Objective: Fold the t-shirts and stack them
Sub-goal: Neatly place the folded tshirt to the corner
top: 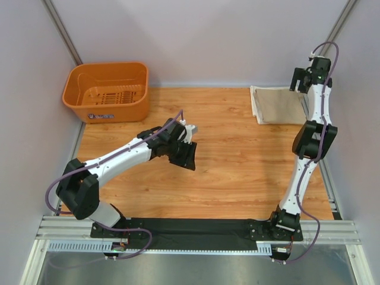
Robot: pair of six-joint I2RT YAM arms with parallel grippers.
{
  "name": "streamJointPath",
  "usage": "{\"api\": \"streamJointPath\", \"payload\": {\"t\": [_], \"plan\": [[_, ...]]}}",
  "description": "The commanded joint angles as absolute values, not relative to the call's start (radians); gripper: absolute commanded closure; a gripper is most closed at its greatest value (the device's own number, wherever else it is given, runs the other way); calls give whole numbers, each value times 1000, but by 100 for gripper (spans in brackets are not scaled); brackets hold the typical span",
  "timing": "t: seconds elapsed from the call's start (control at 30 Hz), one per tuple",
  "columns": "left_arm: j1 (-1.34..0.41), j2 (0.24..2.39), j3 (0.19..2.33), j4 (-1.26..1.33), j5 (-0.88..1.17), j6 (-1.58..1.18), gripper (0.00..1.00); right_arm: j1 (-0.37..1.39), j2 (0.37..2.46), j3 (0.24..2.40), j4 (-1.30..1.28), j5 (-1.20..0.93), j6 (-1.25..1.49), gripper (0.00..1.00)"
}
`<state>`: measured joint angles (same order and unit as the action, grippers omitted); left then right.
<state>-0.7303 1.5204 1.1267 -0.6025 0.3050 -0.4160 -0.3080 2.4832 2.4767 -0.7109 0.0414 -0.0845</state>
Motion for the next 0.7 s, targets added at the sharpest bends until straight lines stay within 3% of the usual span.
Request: {"api": "streamJointPath", "payload": {"t": [0.0,0.13,0.3,0.37,0.43,0.47,0.5,0.67], "plan": [[-724,1425,1132,-607,299,-446,45,-298,2275,2421,-784,113,-98,6],[-724,1327,1060,-575,307,-495,45,-264,2116,2240,-793,118,-85,0],[-730,1203,928,-532,330,-557,45,-241,2004,2048,-762,-227,39,0],[-730,1146,884,-520,330,-583,45,-239,1926,1886,-622,-419,110,1],[-730,1105,861,-515,327,-606,45,-241,1882,1766,-504,-517,171,38],[-730,1094,845,-514,325,-615,45,-245,1882,1706,-418,-605,201,64],[-730,1086,841,-517,324,-623,45,-245,1893,1689,-382,-627,289,100],[-732,1036,828,-541,311,-650,45,-249,2035,1646,-67,-806,523,100]]}}
